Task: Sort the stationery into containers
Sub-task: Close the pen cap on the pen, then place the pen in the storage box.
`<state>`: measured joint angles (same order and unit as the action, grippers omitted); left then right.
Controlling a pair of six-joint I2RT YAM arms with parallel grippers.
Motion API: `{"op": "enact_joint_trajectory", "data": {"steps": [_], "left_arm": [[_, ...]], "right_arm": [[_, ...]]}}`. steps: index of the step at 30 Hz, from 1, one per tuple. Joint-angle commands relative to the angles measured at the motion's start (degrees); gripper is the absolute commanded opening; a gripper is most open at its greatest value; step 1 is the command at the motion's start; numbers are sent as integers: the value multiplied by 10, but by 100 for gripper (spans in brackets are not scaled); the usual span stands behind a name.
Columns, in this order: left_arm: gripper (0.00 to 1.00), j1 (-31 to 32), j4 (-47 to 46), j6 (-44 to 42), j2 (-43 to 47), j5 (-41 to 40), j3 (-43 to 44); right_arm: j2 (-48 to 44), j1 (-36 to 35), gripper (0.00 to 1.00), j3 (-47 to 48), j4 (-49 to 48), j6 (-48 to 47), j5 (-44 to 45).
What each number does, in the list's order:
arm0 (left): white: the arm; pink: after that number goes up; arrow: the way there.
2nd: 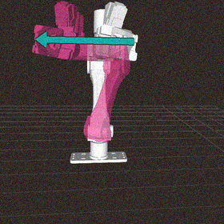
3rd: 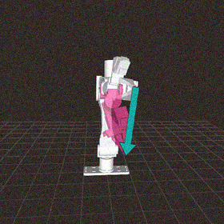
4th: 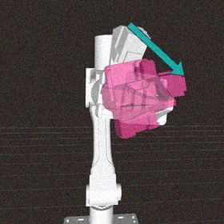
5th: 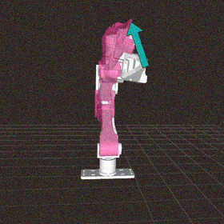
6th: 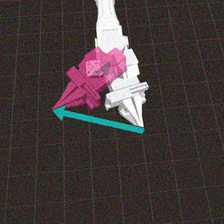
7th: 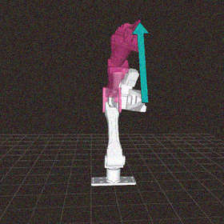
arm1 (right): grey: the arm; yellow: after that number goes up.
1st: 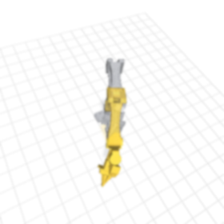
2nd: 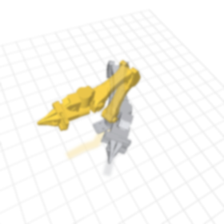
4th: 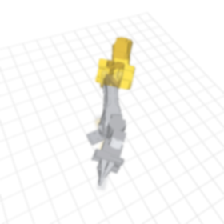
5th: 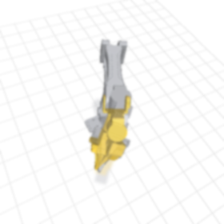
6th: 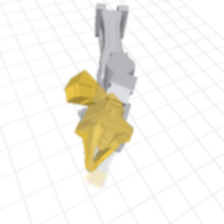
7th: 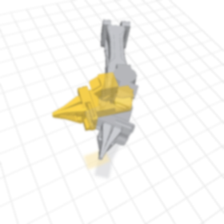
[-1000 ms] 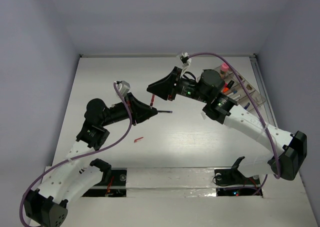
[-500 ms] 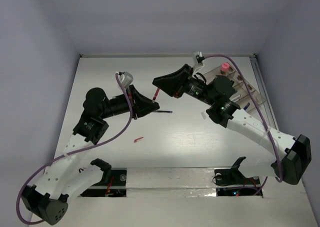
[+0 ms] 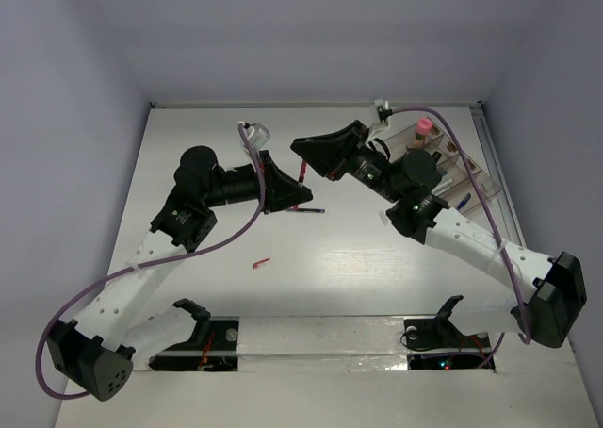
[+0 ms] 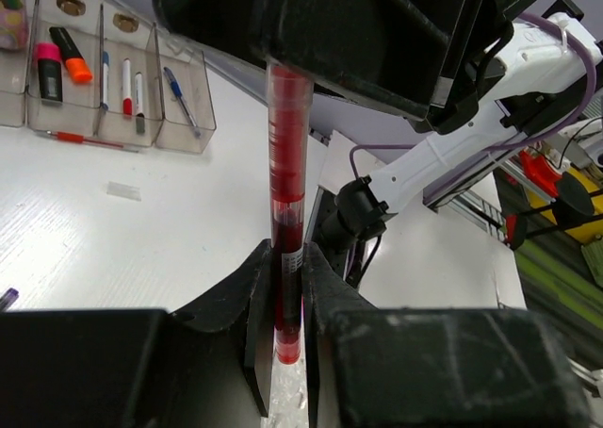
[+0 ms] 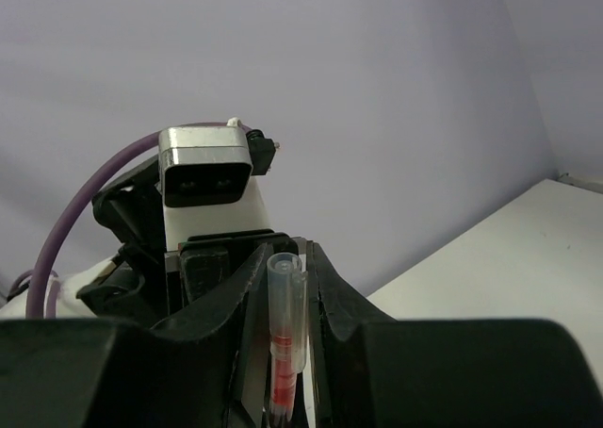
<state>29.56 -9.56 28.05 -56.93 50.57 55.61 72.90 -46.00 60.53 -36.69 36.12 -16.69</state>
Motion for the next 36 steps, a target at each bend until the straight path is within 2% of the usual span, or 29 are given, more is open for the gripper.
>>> {"op": "enact_joint_trajectory", "data": {"steps": [1, 5, 10, 11, 14, 15, 16, 17, 18, 20, 22, 23, 25, 26, 27, 29, 30, 33, 34, 36], "left_arm": [[0, -6, -111, -18, 17, -85, 106], [0, -6, -72, -44, 29, -104, 140], [0, 0, -76, -25, 42, -100, 87], [3, 0, -71, -25, 44, -100, 77], [24, 5, -46, -35, 55, -92, 40], [38, 5, -35, -41, 59, -91, 32], [46, 5, -15, -46, 61, -89, 16], [58, 5, -7, -51, 71, -84, 7], [63, 5, 1, -62, 77, -82, -2], [73, 5, 34, -77, 95, -80, -23], [79, 5, 80, -112, 120, -75, -35], [79, 5, 89, -120, 131, -73, -41], [85, 5, 95, -132, 157, -72, -65], [95, 5, 95, -135, 179, -79, -72], [99, 5, 109, -138, 188, -85, -78], [99, 5, 124, -151, 204, -110, -96], [99, 5, 129, -157, 209, -124, -102], [99, 5, 133, -161, 220, -174, -132], [99, 5, 130, -162, 222, -182, -146], [99, 5, 149, -166, 222, -211, -143]], "right_arm": [[23, -45, 0, -31, 129, -27, -92], [10, -45, 0, -43, 144, -33, -73], [-12, -45, 0, -39, 159, -36, -20], [-14, -45, 0, -34, 164, -36, -12], [-17, -20, 0, -21, 164, -18, 10], [-18, -11, 0, -17, 160, -12, 13], [-16, 10, 0, -9, 150, -1, 22], [-13, 22, 0, 0, 145, 4, 24], [5, 37, 0, 12, 145, 10, 18], [27, 82, 0, 58, 146, 28, 13], [53, 125, 0, 91, 151, 41, 13], [57, 139, 0, 91, 155, 41, 22], [58, 172, 0, 97, 179, 34, 54], [52, 189, 0, 93, 187, 29, 65], [44, 225, 0, 73, 197, 21, 82], [16, 270, 0, 42, 228, 4, 119], [7, 324, 0, 23, 235, 3, 130], [-28, 407, 0, -47, 261, -3, 169], [-35, 455, 0, -78, 265, -2, 206], [-39, 503, 0, -98, 267, 5, 201]]}}
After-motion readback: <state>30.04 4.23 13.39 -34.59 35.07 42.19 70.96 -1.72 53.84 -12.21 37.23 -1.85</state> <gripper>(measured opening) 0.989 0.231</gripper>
